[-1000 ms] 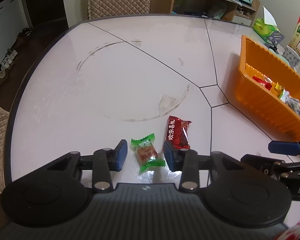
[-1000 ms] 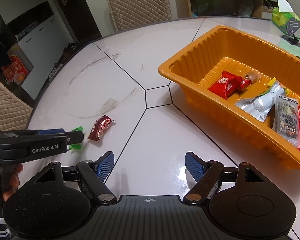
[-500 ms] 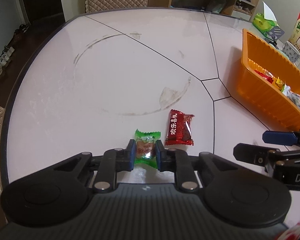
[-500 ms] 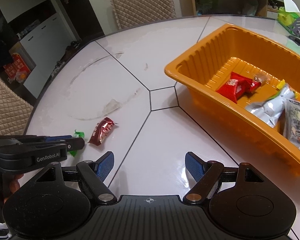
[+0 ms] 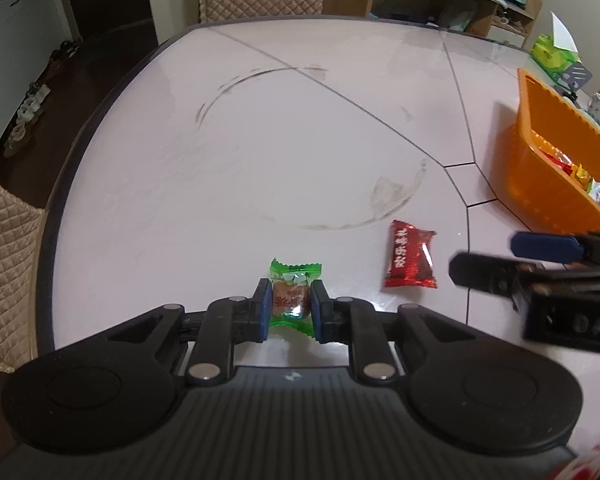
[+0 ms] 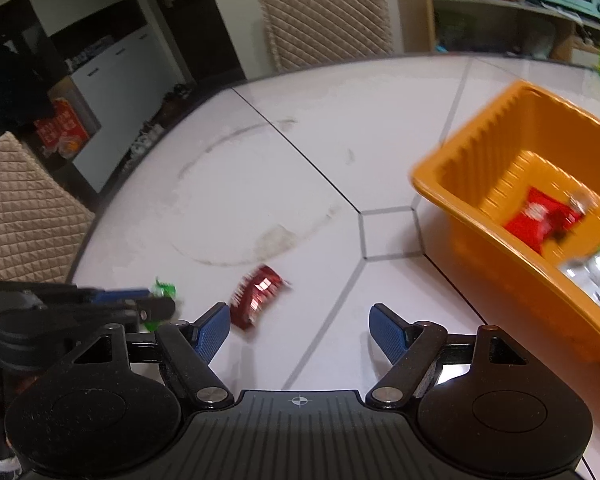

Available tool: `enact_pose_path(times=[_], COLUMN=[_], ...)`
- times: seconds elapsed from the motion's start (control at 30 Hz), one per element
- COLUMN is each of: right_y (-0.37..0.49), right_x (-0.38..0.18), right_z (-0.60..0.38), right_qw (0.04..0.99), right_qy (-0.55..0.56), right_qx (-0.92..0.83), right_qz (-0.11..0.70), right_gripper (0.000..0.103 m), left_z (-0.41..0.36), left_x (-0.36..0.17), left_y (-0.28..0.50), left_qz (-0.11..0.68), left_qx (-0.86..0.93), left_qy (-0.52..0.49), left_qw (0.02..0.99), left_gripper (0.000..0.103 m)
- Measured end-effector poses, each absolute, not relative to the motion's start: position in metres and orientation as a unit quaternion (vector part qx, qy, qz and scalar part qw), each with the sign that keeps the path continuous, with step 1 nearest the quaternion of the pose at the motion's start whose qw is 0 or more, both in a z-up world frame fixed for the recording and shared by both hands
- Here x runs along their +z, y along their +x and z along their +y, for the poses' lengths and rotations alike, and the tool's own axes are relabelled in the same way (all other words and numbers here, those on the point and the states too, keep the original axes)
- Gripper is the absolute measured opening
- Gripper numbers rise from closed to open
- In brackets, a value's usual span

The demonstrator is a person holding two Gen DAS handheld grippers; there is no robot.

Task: Organize snacks
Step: 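Grasp the dark red packet with the right gripper while the left holds the green candy, then carry the green candy and red packet over the orange tray with both grippers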

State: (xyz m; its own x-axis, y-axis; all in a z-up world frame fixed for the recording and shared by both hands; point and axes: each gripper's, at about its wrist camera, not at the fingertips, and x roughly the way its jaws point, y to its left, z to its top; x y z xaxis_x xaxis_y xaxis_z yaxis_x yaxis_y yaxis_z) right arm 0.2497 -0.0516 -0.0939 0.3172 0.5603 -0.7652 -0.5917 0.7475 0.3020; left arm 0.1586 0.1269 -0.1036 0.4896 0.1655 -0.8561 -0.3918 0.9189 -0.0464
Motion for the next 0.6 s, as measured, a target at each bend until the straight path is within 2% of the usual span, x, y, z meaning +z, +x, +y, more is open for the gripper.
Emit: enact_pose_path(times=[0.03, 0.1, 0.23, 0.47, 0.53, 0.6], right_y=[0.251, 0.253, 0.257, 0.254, 0.252, 0.250], right_x=[-0.094, -0.097, -0.105, -0.113, -0.114, -0.114], right_z=[-0.047, -0.038, -0.024, -0.003, 0.001, 0.005], right_qw=[0.811, 0.805, 0.795, 0.796, 0.798, 0.800], right_qy=[-0.018, -0.021, -0.024, -0.045, -0.058, -0.080], right_qx=[0.359, 0.367, 0.371, 0.375, 0.378, 0.381], right_qz=[0.462, 0.466, 0.479, 0.473, 0.466, 0.456], right_gripper=[0.060, 0.056, 0.043, 0.035, 0.029, 0.027], left_z=[0.128, 0.131, 0.134, 0.139, 0.140, 0.140], left_x=[-0.103, -0.102, -0.101, -0.101, -0.101, -0.101], left_y=[0.158, 0.156, 0.154, 0.152, 0.152, 0.152], left_qz=[0.477, 0.476, 0.472, 0.470, 0.470, 0.469], left_qx=[0.164, 0.166, 0.170, 0.177, 0.178, 0.179], left_qy=[-0.122, -0.127, -0.132, -0.137, -0.138, -0.139], left_qw=[0.855, 0.854, 0.855, 0.854, 0.854, 0.853], left_gripper=[0.018, 0.018, 0.018, 0.018, 0.018, 0.018])
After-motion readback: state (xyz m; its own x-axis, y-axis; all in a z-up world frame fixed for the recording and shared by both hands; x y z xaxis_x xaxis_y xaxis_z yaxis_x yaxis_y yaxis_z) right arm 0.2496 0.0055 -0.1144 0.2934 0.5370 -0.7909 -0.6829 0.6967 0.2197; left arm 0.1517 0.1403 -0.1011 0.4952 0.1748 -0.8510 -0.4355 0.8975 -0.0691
